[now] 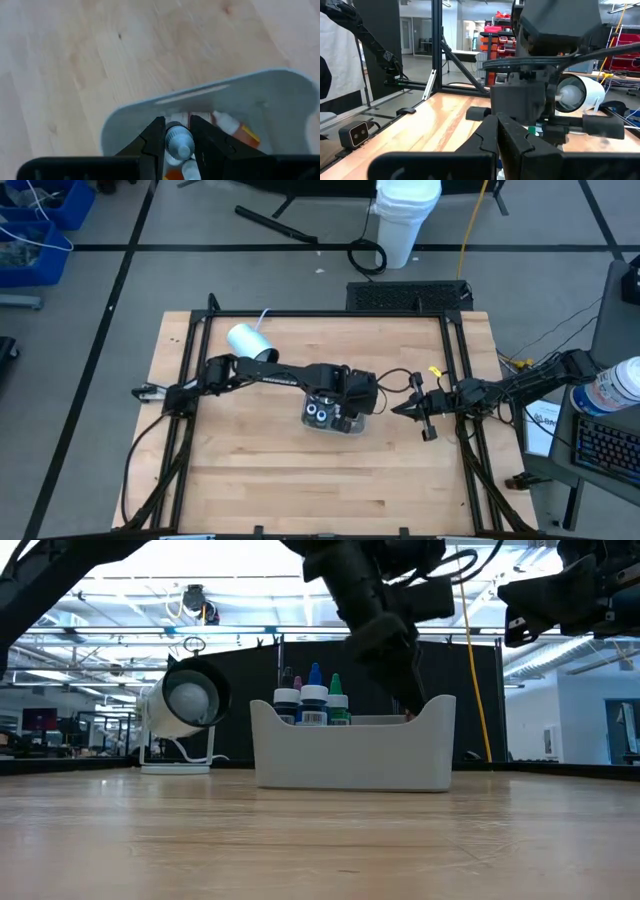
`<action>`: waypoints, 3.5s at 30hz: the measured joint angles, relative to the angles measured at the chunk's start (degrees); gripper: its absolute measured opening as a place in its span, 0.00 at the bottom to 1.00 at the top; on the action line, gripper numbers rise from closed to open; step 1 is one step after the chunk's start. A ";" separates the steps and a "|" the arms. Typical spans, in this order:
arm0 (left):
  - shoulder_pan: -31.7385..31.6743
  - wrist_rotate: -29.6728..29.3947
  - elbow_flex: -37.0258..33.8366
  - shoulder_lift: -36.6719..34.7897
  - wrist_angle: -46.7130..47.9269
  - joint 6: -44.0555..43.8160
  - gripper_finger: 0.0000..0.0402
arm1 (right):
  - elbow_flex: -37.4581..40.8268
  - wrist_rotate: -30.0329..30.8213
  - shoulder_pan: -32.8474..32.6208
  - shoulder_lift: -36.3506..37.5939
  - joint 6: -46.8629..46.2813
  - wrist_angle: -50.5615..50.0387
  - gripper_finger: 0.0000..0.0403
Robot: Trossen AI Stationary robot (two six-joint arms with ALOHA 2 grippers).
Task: Pick & Place food coloring
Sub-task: Put the small black food coloring bottle into the gray bin, then return to Home Position
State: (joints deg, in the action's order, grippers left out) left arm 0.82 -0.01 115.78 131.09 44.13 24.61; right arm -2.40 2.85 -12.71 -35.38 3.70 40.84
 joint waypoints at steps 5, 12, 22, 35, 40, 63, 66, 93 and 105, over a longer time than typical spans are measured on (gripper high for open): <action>-0.22 -0.02 -2.08 0.00 -3.01 1.15 0.21 | 0.00 0.02 0.00 0.00 0.00 0.00 0.00; -0.79 0.04 -2.09 -0.02 -4.29 0.93 0.21 | 0.00 0.02 0.00 0.00 0.00 0.03 0.00; -0.90 0.09 -2.09 3.28 -4.79 1.94 0.21 | -0.01 0.04 0.00 -0.07 0.22 0.45 0.00; -1.33 0.02 -2.09 3.98 -5.26 1.60 0.22 | -0.01 0.02 0.00 0.00 0.22 0.46 0.00; -1.43 -0.01 -2.09 3.98 -4.86 0.57 0.33 | -0.01 -0.04 0.00 0.00 0.51 0.48 0.00; 3.11 -0.88 -1.68 -21.34 14.46 -3.01 0.54 | 0.01 -0.07 0.00 0.00 0.63 0.84 0.00; 4.84 3.13 -2.96 -26.70 22.58 -5.40 0.42 | 0.00 -0.18 -0.22 0.00 0.46 -0.19 0.00; 18.26 -6.55 -102.43 -101.90 -63.23 -17.45 0.01 | 0.00 0.29 -1.77 0.46 3.30 0.66 0.00; 24.33 -18.26 -107.49 -115.28 -56.17 -14.53 0.01 | -0.01 0.11 -1.75 10.62 1.49 -8.54 0.00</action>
State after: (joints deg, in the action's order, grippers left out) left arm 25.15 -18.27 8.30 15.81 -12.03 10.07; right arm -2.42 2.96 -14.46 -24.76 5.19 32.30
